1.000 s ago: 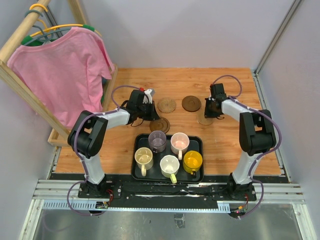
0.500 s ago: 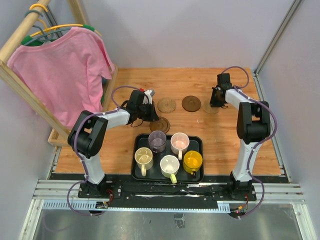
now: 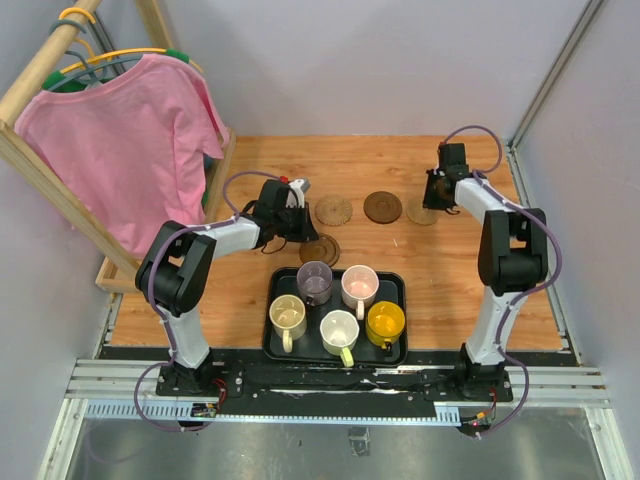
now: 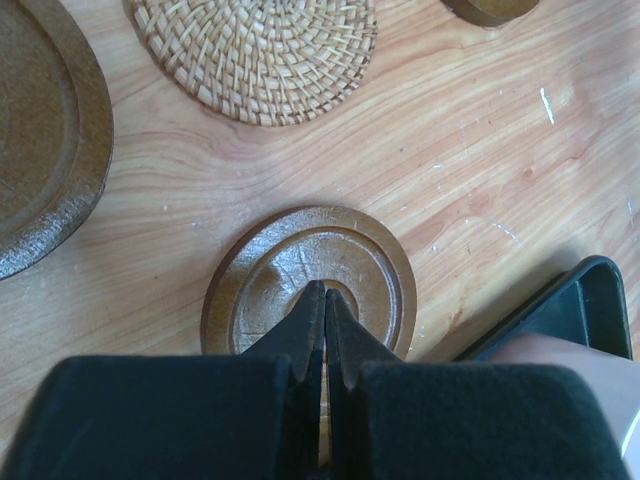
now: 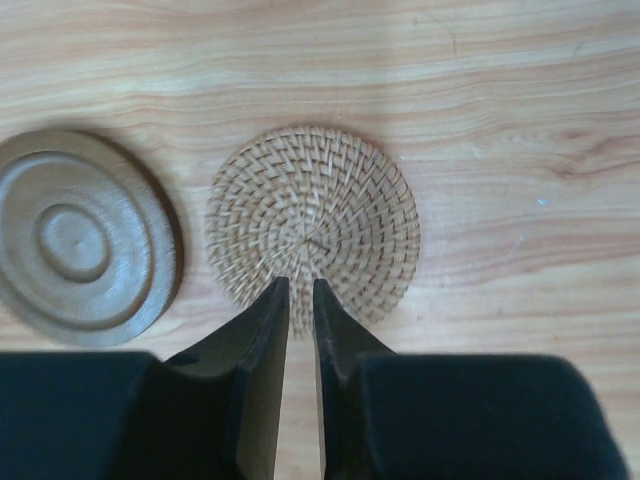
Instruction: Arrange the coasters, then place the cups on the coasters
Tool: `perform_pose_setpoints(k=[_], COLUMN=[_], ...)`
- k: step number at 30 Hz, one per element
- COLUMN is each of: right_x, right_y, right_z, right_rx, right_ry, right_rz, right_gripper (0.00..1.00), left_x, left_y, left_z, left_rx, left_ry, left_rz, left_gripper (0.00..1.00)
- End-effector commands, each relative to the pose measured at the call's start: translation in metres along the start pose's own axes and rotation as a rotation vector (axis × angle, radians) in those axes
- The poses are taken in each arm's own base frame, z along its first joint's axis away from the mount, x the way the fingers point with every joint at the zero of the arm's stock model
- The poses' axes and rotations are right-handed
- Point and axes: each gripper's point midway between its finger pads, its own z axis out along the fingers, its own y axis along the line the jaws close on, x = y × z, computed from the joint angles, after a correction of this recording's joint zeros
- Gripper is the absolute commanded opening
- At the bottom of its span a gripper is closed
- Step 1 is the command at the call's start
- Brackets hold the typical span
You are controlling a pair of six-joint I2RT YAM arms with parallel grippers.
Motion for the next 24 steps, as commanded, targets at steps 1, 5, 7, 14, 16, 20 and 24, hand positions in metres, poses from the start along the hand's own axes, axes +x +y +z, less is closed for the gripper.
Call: perform_pose_setpoints(k=[1,5,7,14,16,20,24], right_x=[-0.038,-0.035,-0.030,-0.017,-0.015,-0.013,-0.014], right_y=[0.007,0.019,0.024,0.035,0.038,0.044,0.051], right_z=[-0.050,-0.069,-0.075,-0.089,-0.092,-0.101,-0.110], right_rx=[-0.057,-0.118,-0.139,-0.188,-0.197,-0.217,-0.244], right_ry=[-0.156,-0.193,-0.195,-0.204,-0.206,-0.218,-0.233], right_rz=[-0.024,-0.023,-0.020,-0.018,-0.020,-0.025,-0.039], right_gripper=[0.21,0.31,0.31,0.21,0.21,0.22,0.24], left_x=[-0.019,-0.012,-0.008,0.006,0.013,0.031,0.051], left_y=[-0.019,-0.026,-0.030,-0.036,-0.033,-0.022,-0.011], left_z=[-0.002,0.001,0.003,0.007,0.009,0.016,0.023], left_rx=[0.051,0.066,0.076,0.085,0.075,0.049,0.015], left_ry=[-0.041,-0.024,-0.011,0.033,0.053,0.104,0.149], left_rz=[0.055,0.073,0.079,0.094,0.083,0.054,0.027], left_gripper=[0.01,0.01,0.01,0.01,0.01,0.00,0.01])
